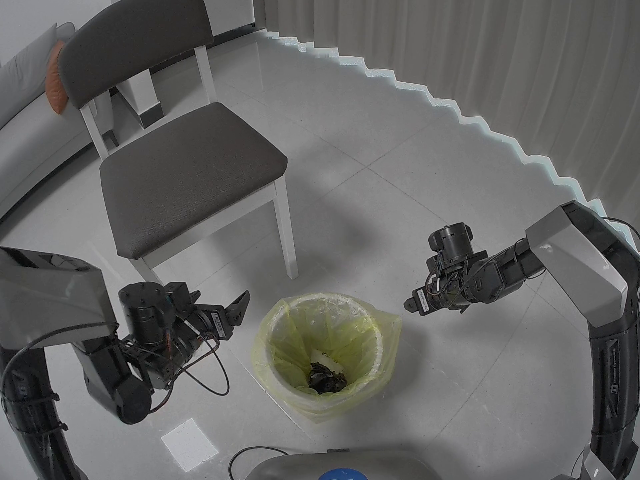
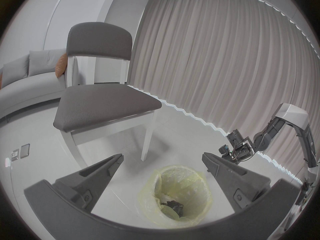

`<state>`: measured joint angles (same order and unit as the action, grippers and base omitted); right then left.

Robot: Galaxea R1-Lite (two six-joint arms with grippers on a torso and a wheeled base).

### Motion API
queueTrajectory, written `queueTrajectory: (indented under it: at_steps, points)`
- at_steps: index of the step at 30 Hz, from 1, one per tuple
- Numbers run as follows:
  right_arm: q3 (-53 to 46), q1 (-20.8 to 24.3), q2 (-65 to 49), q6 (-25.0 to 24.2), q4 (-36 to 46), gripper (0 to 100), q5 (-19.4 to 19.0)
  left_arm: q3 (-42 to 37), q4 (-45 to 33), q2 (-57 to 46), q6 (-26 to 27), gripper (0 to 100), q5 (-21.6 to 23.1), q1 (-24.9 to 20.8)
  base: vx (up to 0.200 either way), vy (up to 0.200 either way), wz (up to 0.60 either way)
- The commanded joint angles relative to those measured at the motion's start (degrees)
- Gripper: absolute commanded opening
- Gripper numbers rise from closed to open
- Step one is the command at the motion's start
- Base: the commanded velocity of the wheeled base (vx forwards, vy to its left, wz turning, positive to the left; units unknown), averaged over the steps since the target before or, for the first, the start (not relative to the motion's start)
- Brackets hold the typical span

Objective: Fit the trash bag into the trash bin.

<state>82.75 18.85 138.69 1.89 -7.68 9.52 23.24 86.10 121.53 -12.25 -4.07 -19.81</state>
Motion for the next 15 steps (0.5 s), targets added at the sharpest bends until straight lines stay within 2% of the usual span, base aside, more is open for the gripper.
queueTrajectory:
  at_steps: [1, 5, 8, 9, 10, 15]
  points:
    - [-0.31, 0.58, -1.58, 0.31, 0.12, 100, 0.67, 11.31, -13.59, 8.64, 1.79, 100, -0.06, 4.08, 0.000, 0.000, 0.00]
    - [0.22, 0.75, -1.23, 0.66, -0.05, 100, 0.76, 18.69, -24.67, 9.08, 2.23, 100, -0.23, 4.96, 0.000, 0.000, 0.00]
    - [0.31, 0.84, -1.14, 0.75, -0.14, 100, 0.67, 21.33, -28.89, 9.43, 2.85, 100, -0.23, 5.31, 0.000, 0.000, 0.00]
    - [0.31, 1.19, -0.53, 0.84, -0.14, 100, 0.76, 26.69, -36.53, 10.22, 3.55, 100, -0.15, 5.92, 0.000, 0.000, 0.00]
    - [0.13, 1.19, -0.44, 1.19, -0.14, 100, 0.76, 28.53, -39.17, 10.84, 3.55, 100, -0.06, 6.01, 0.000, 0.000, 0.00]
    - [-0.31, 1.19, -0.44, 1.63, -0.14, 100, 0.67, 33.01, -43.56, 13.12, 3.55, 100, 0.03, 6.27, 0.000, 0.000, 0.00]
